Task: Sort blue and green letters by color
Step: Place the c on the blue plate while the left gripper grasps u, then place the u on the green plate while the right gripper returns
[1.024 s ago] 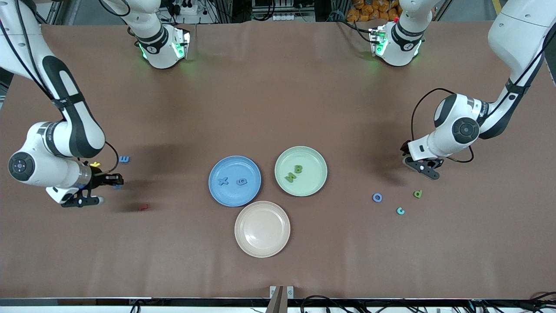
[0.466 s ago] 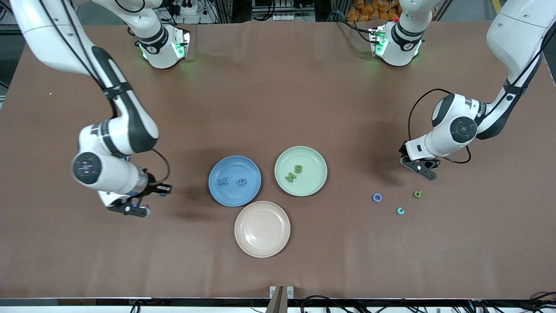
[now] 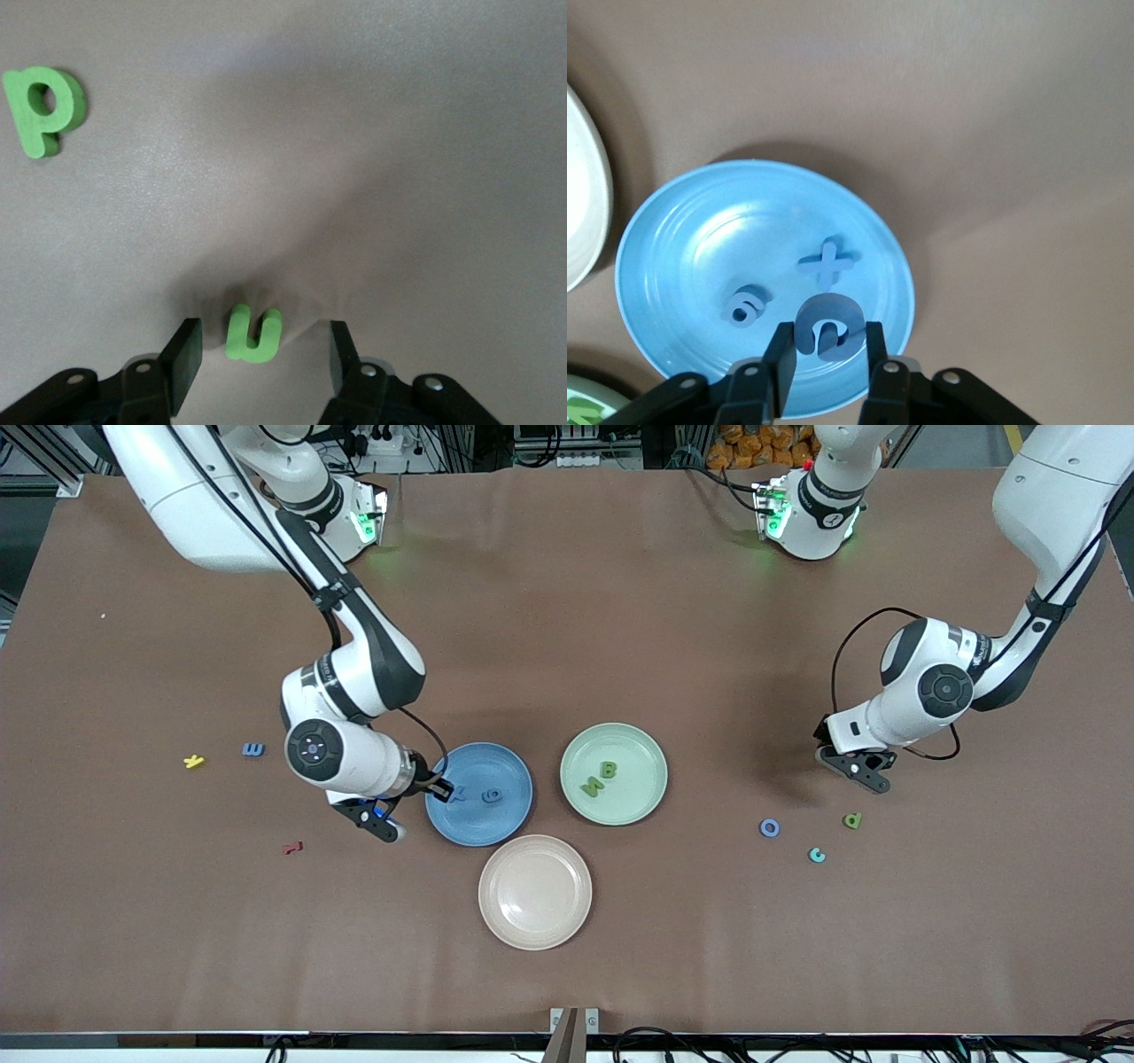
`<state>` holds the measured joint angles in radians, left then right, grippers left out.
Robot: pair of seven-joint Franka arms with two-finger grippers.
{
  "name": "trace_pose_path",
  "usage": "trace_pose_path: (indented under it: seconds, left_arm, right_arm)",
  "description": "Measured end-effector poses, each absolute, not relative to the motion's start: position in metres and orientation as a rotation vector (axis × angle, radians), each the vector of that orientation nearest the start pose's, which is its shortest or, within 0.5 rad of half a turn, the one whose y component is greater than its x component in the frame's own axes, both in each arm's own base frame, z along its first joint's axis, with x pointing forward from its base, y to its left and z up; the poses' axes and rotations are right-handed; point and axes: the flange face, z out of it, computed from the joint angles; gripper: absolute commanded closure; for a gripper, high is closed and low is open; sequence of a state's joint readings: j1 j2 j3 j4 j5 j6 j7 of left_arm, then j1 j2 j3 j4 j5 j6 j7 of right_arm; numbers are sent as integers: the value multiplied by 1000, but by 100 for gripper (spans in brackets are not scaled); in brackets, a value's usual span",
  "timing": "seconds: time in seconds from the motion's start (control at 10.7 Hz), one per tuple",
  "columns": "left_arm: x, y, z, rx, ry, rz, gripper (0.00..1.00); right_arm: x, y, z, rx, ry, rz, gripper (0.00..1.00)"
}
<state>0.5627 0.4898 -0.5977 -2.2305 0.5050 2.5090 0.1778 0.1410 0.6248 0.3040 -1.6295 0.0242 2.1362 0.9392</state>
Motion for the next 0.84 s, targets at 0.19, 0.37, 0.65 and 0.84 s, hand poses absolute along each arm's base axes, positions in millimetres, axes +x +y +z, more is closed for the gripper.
trace_pose_path:
  seconds: [0.19, 0.37, 0.65, 0.84]
  left_arm:
    - [531, -35, 177, -3004, 923, 120, 53]
    - [531, -35, 176, -3006, 923, 121, 81]
    - [534, -35, 178, -3006, 920, 111, 100]
    - [537, -40, 181, -3002, 932, 95, 100]
  right_arm:
    - [625, 267, 257, -2904, 887, 303, 0]
    - [635, 237, 255, -2931, 814, 313, 0]
    - [656, 131, 250, -2998, 551, 346, 0]
    - [655, 65, 243, -3056, 417, 348, 0]
